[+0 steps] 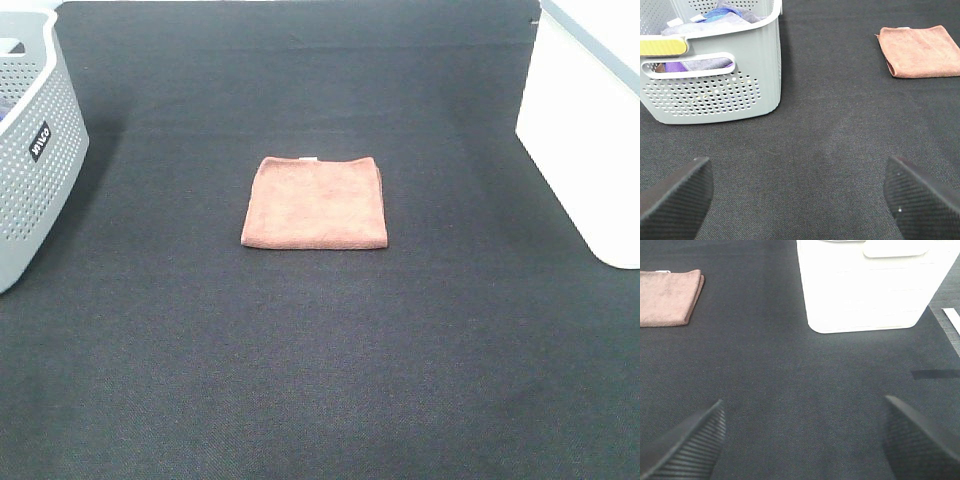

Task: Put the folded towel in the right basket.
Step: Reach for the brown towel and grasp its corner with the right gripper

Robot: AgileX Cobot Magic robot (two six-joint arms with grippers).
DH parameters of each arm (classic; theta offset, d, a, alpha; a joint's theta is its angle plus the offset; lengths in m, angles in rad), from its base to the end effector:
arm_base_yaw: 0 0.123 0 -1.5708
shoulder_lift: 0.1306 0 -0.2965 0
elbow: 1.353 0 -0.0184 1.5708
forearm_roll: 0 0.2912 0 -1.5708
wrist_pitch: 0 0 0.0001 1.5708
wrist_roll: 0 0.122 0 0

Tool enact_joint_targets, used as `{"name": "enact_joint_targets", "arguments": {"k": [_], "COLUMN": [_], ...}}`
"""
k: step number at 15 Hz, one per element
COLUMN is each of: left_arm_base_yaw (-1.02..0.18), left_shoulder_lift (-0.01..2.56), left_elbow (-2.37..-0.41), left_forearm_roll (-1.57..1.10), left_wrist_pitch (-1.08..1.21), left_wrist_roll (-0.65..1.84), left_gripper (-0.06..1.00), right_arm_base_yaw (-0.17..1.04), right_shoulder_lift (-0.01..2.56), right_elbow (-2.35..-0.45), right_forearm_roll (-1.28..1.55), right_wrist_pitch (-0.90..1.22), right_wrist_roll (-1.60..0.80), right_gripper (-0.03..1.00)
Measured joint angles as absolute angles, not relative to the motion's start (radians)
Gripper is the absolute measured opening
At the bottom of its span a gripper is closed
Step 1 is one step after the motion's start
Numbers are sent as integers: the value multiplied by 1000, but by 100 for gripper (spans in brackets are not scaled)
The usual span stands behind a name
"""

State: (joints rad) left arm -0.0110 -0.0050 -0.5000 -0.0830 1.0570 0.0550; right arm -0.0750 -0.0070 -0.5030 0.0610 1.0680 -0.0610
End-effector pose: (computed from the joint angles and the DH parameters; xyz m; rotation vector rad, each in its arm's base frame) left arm 0.0459 -0.0093 0.2835 0.0710 2.0323 -0.0715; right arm 0.0451 0.0031 0.2833 0.0108 2.0401 -0.0122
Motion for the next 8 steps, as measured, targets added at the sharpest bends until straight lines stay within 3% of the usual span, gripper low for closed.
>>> {"name": "enact_joint_targets", "arguments": {"k": [8], "left_arm_base_yaw": [-11], "left_shoulder_lift": [-5], "left_elbow": [-500], "left_forearm_roll": [-83], "left_wrist_pitch": [1057], "left_wrist_roll": [55], "left_gripper": [87], "right_arm_base_yaw": [-75], "right_shoulder_lift": [-7], "right_elbow": [-503], "right_forearm_roll": [61], "right_wrist_pitch": [1068], "right_wrist_roll": [-61], "right_gripper": [79]}}
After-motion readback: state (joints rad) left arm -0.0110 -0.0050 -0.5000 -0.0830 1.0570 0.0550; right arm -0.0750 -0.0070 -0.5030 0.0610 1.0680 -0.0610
